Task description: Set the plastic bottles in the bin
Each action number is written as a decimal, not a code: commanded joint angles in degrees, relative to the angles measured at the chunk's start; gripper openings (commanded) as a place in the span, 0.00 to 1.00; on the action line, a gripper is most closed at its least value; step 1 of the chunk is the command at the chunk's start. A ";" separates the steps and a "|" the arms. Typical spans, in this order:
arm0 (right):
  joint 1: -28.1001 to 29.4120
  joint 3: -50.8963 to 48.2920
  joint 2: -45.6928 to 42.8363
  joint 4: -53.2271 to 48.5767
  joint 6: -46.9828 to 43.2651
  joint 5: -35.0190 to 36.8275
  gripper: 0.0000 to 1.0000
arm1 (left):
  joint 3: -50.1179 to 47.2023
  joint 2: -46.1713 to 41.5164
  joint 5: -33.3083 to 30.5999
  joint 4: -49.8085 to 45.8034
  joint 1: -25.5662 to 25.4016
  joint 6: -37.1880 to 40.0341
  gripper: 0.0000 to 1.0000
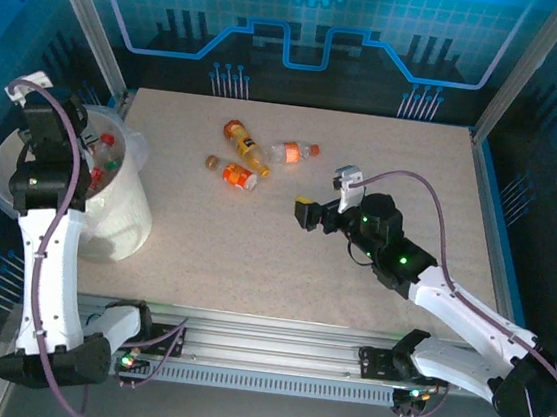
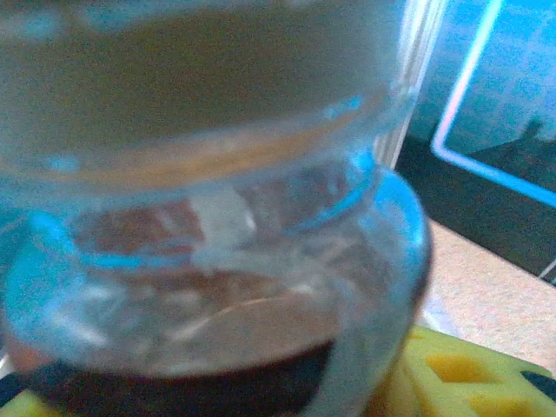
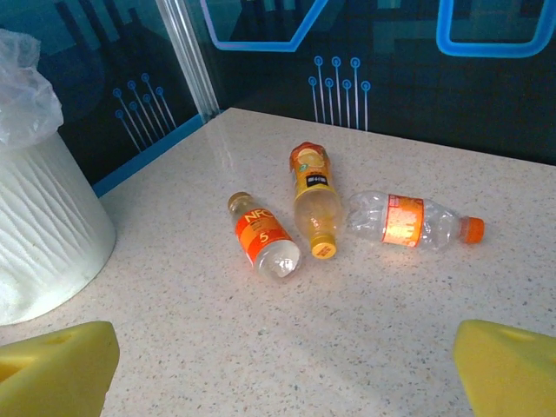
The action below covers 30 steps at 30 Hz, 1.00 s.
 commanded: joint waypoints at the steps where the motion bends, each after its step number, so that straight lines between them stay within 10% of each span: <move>1: -1.51 1.56 -0.55 1.13 0.26 -0.94 1.00 | -1.70 -0.89 -2.85 -4.75 4.81 -2.58 0.53; 8: -2.88 5.55 2.66 -0.18 0.13 -4.64 1.00 | -5.88 1.25 0.90 -10.83 15.13 -7.10 0.57; 20: -2.95 5.71 4.22 -0.37 3.83 -3.44 1.00 | -3.54 1.17 3.59 -12.03 17.83 -8.68 0.99; 30: -3.81 5.50 5.89 -0.01 8.42 0.41 1.00 | 1.32 -1.66 17.70 -13.85 17.74 -10.56 0.99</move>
